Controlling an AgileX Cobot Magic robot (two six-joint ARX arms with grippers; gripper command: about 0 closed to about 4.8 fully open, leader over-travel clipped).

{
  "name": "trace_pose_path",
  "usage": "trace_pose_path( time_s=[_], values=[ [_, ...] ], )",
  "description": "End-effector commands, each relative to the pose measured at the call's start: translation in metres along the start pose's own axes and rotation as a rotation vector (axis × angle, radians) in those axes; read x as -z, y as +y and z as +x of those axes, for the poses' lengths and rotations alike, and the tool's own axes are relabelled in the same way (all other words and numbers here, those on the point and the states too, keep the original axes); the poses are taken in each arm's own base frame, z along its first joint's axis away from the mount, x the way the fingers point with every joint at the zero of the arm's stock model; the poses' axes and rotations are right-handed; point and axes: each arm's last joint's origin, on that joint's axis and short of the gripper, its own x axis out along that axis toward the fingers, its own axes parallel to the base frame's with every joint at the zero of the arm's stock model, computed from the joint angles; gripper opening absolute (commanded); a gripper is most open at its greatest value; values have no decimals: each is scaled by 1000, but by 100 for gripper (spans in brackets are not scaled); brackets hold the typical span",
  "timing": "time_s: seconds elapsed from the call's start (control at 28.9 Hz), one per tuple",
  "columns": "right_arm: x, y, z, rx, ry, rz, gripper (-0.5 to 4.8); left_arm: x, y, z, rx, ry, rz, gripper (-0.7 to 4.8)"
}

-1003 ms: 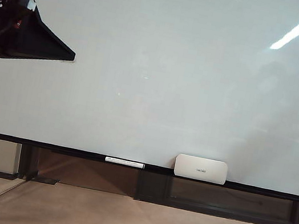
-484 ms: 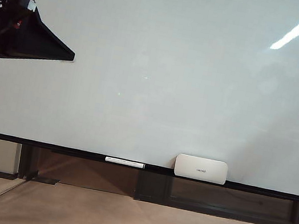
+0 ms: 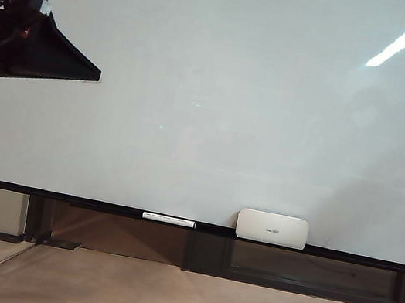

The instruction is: Reach to the right to find the marker pen, pick it up, and write the number 15 on the whiteboard.

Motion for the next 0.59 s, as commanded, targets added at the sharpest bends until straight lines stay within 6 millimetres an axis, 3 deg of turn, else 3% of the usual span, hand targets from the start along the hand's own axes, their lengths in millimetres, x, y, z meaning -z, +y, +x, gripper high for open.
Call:
trace_pose_path(
  time_s=[0.03,0.59],
  values=[
    [-1,2,6,-5,9,10,241,-2,0,0,9,-3,-1,-5],
    [4,1,6,33,39,-15,228,-5,0,2,26,-4,2,-5]
  ],
)
